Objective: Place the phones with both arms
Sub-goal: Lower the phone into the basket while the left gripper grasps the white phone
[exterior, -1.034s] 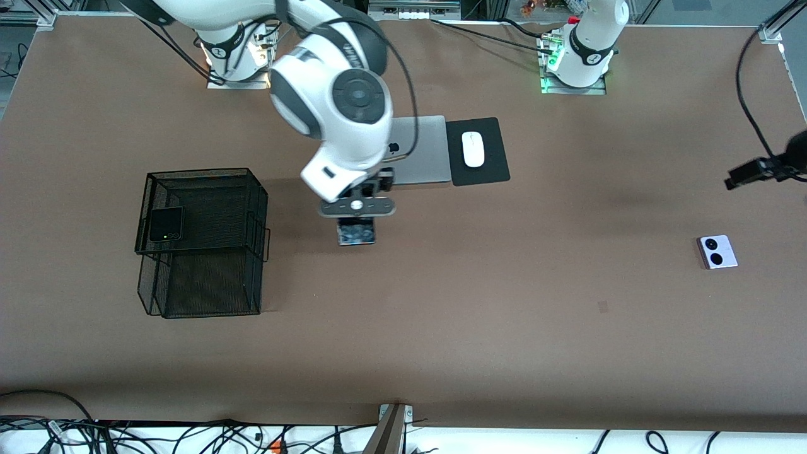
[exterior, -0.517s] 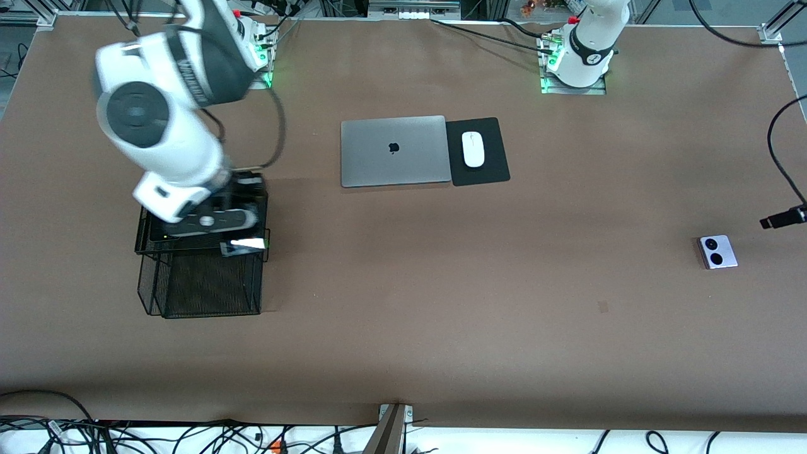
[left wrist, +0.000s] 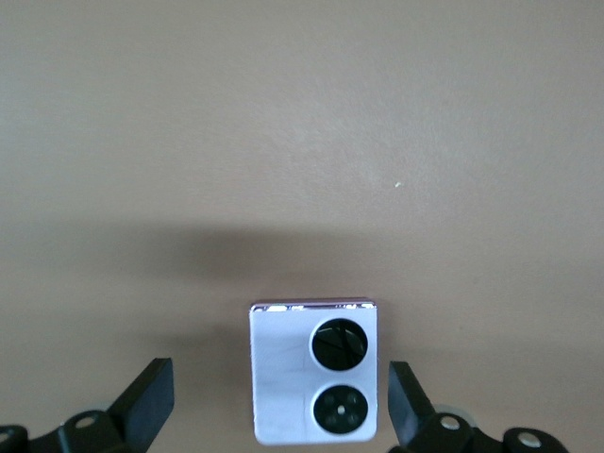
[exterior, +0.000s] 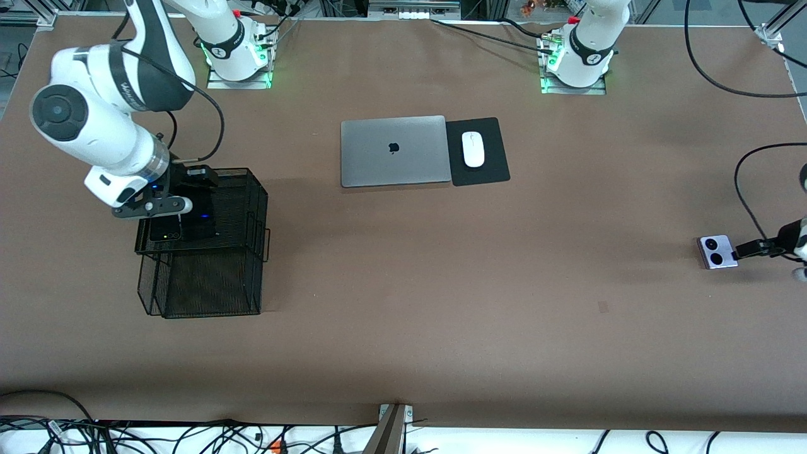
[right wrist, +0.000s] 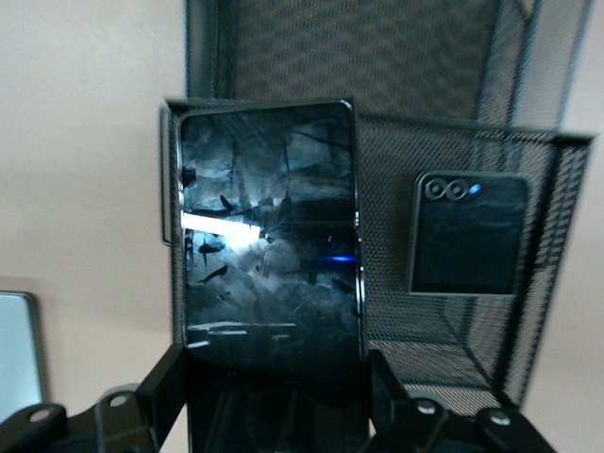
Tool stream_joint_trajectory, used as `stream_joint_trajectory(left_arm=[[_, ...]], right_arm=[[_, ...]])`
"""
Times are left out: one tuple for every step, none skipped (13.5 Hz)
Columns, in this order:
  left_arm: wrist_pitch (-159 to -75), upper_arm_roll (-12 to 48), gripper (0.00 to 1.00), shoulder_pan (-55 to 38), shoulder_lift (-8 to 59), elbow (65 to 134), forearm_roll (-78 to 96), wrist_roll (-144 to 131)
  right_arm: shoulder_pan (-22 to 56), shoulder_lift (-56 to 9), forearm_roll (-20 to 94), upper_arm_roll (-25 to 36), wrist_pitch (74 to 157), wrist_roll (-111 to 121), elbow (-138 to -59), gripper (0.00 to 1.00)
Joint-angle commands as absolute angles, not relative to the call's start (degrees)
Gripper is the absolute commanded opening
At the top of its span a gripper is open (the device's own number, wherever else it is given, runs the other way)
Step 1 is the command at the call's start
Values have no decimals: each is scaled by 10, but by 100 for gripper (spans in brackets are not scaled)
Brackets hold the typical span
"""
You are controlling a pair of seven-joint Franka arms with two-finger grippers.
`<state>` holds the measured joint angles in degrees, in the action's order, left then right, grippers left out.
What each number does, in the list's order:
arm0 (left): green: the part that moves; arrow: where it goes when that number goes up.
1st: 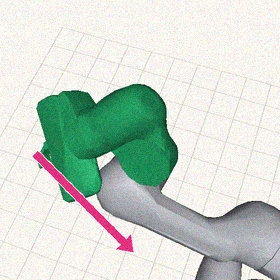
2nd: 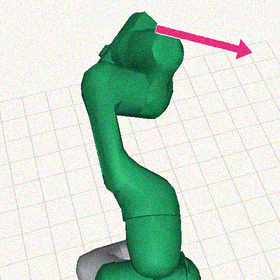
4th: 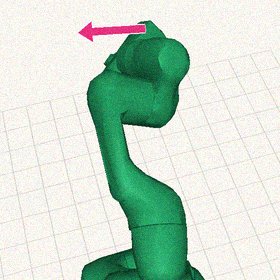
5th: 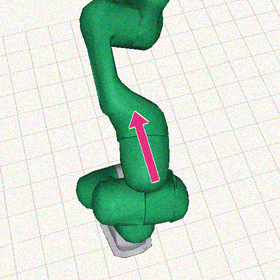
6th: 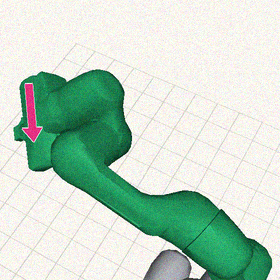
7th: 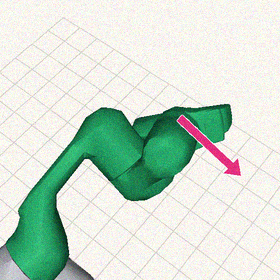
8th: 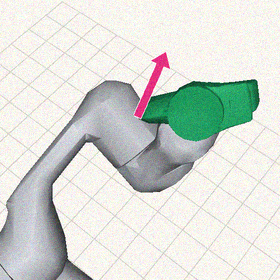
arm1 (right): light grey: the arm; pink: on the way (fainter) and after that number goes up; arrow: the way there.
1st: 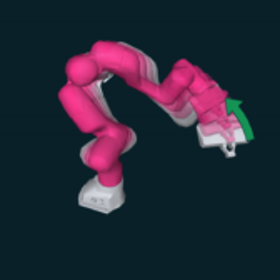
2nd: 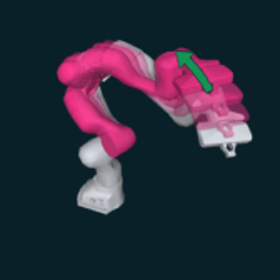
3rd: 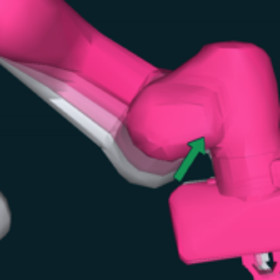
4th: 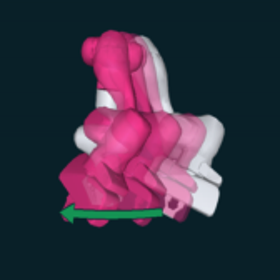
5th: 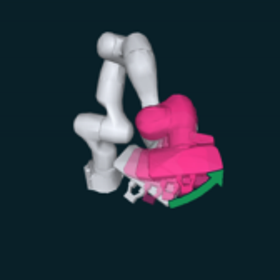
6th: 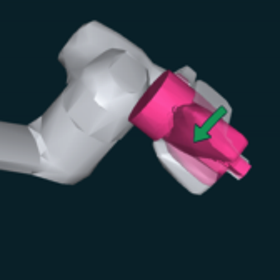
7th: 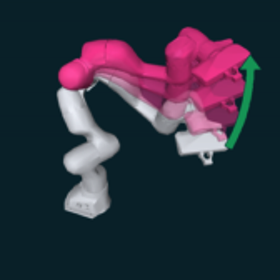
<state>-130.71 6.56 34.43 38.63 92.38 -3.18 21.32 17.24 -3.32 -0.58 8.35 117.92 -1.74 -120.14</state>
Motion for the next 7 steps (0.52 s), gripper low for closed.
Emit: stream_joint_trajectory(left_arm=[[-1299, 69, 100, 345, 396, 910, -34, 236], [-1298, 69, 100, 345, 399, 912, -35, 238], [-1298, 69, 100, 345, 399, 918, -35, 249], [-1298, 69, 100, 345, 402, 920, -35, 259], [-1299, 69, 100, 345, 407, 920, -34, 261], [-1299, 69, 100, 345, 408, 923, -33, 261], [-1301, 70, 100, 344, 410, 923, -34, 261]], right_arm=[[178, -5, 11, 92, 1238, -18, -1274, 0], [178, -10, 18, 92, 1237, -23, -1274, 0], [178, -14, 23, 92, 1237, -27, -1274, 0], [178, -25, 32, 93, 1237, -32, -1274, 0], [177, -35, 40, 93, 1239, -32, -1274, 0], [177, -43, 45, 93, 1244, -32, -1273, 0], [177, -51, 47, 93, 1253, -32, -1272, 0]])
